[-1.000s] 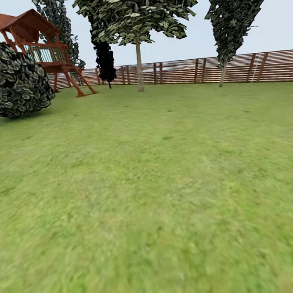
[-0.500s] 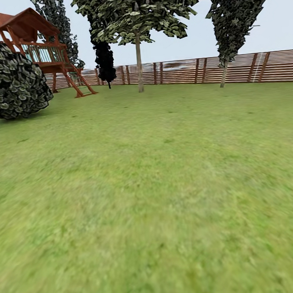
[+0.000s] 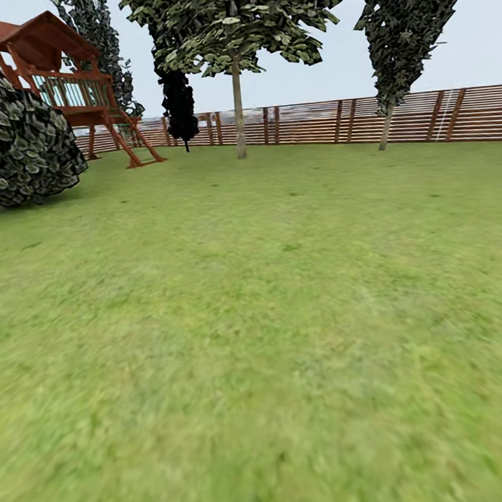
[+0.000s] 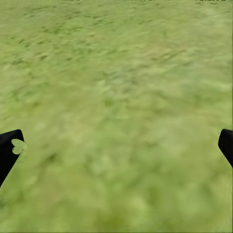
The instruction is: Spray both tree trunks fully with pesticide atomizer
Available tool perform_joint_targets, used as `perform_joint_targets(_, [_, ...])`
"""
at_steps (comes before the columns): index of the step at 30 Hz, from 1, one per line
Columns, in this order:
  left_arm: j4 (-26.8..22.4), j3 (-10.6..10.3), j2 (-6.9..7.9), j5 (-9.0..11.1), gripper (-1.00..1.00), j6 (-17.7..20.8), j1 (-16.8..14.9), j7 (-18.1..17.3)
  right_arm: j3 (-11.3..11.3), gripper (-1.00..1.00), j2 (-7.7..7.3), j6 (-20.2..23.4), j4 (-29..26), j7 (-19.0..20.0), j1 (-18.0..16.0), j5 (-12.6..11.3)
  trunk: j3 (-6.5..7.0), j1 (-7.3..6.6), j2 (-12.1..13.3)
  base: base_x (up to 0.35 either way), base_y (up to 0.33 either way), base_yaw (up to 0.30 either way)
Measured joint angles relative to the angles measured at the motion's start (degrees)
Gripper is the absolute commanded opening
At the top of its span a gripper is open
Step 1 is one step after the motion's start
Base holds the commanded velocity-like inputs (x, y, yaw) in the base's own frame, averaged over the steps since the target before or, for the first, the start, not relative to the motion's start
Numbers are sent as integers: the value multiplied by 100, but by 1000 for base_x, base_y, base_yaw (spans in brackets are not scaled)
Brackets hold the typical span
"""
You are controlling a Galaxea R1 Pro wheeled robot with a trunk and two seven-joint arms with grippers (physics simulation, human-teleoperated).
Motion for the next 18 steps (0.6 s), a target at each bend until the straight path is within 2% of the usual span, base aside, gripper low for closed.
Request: perform_joint_targets(18, [-56,12,43,-8,-100,8,0,48,0,100,0,0,0,0,0,-1,0,0,0,338,0,0])
